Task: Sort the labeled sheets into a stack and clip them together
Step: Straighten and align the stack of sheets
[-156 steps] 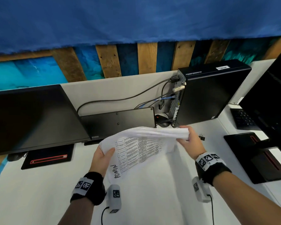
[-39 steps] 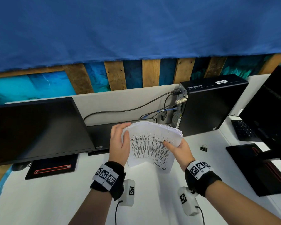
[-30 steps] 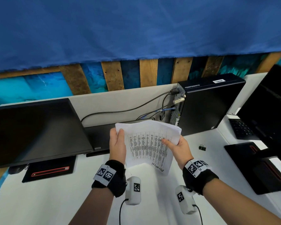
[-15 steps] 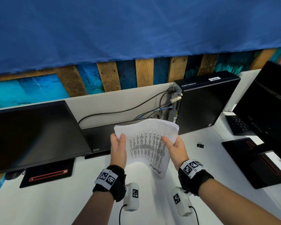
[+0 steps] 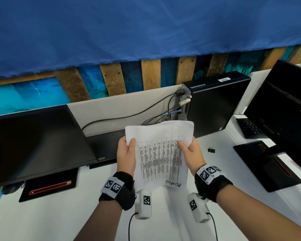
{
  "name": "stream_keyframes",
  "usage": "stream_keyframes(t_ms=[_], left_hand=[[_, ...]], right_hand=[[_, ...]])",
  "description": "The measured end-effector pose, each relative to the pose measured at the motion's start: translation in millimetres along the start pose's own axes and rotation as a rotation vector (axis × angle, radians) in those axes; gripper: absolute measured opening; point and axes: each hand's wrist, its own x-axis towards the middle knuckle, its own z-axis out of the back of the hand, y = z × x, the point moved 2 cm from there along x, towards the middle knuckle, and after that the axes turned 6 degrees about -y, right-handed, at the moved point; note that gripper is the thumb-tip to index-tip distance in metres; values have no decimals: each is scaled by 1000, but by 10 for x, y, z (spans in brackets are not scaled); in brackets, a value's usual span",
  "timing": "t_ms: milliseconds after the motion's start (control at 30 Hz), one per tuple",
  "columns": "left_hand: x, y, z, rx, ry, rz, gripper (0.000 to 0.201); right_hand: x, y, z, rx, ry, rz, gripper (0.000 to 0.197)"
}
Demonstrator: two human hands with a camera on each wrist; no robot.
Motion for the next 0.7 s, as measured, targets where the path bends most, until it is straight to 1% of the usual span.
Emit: stream_keyframes(t_ms=[67,200,367,467,600,700], left_hand=[[51,-40,-13,8,-10,-28,5],[79,-105,-121,-38,-80,-71,12],[86,-36,-274,-90,-145,-23,14],[58,4,-374,-124,-159,13,15],[27,-18,-488,-152,-176,-1,16],[-14,-53,-545,-176,-172,-31,15]], right_hand=[[33,72,79,-19,34,28,35],[92,160,177,-10,111,42,31],[187,184,306,-8,131,28,28],[241,186,376,-22,145,16,28],[309,146,431,28,137,-14,28],[319,132,424,58,133,-8,31]])
